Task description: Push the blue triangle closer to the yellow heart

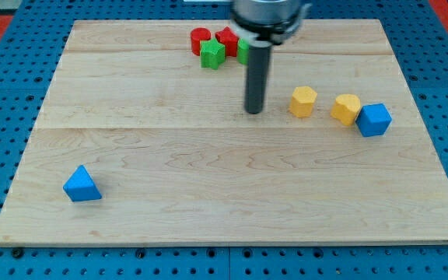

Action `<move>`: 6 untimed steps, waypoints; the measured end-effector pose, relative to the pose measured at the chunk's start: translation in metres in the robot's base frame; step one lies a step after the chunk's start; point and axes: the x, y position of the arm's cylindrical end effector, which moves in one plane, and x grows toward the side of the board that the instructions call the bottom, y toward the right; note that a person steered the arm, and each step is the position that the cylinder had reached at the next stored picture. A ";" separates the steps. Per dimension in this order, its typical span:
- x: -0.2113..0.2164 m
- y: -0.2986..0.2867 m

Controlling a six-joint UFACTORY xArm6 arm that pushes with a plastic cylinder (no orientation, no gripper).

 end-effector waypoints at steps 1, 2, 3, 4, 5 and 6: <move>0.017 -0.103; 0.036 -0.206; 0.093 -0.251; 0.136 -0.214; 0.136 -0.149; 0.165 -0.168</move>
